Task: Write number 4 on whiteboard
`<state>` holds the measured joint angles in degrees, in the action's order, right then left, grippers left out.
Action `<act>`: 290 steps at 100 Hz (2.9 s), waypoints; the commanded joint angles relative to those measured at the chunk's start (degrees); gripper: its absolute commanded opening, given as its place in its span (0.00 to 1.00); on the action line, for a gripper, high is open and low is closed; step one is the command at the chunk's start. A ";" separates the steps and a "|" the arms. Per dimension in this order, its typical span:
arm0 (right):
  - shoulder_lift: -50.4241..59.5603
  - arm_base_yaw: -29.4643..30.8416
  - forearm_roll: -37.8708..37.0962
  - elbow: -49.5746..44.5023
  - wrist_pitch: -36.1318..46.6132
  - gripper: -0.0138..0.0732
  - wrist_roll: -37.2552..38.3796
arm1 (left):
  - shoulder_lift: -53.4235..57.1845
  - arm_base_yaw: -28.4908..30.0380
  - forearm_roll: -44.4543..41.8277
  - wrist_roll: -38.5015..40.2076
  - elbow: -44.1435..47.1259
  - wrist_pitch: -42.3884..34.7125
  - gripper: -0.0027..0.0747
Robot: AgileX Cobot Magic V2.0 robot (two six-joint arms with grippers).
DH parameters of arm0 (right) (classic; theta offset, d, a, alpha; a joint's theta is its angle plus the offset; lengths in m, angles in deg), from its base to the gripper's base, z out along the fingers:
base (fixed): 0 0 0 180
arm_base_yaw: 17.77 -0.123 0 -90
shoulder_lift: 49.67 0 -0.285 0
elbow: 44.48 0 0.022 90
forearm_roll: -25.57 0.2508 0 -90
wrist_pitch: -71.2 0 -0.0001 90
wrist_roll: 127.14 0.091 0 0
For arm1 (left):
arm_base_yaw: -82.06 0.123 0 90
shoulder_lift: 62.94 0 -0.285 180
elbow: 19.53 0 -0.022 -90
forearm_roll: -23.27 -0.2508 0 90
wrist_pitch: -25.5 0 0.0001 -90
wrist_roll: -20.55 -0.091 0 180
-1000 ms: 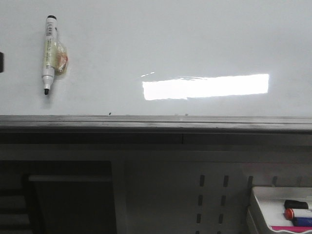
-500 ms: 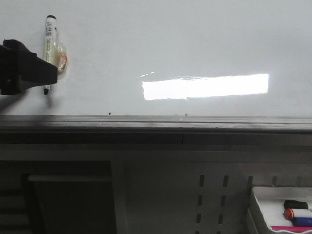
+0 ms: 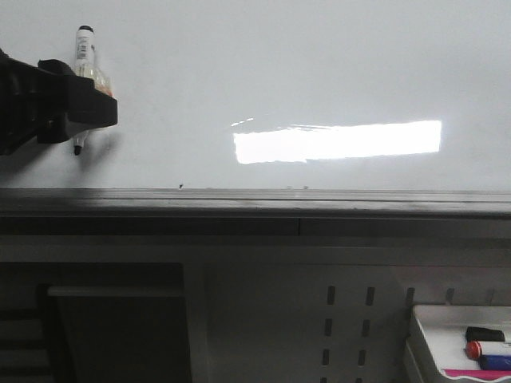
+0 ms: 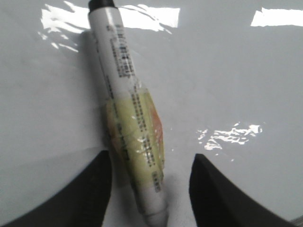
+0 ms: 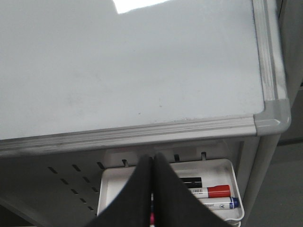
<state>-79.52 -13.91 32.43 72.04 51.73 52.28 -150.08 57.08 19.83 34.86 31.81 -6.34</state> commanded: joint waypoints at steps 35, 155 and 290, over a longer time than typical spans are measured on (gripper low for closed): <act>-0.80 -1.35 -0.55 2.37 3.60 0.08 0.00 | 0.46 -0.37 -1.88 0.13 -0.93 3.63 0.01; -36.33 -53.45 -1.24 27.88 14.36 0.59 -8.08 | 7.72 -0.37 -61.41 0.13 -0.93 -18.60 0.01; -55.44 -44.48 -4.25 50.32 9.97 0.08 -7.97 | 29.31 0.03 -34.78 0.51 -0.08 15.65 0.53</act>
<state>-133.80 -60.31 29.03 116.97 57.67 44.78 -122.80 56.86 -17.28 34.62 32.85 9.68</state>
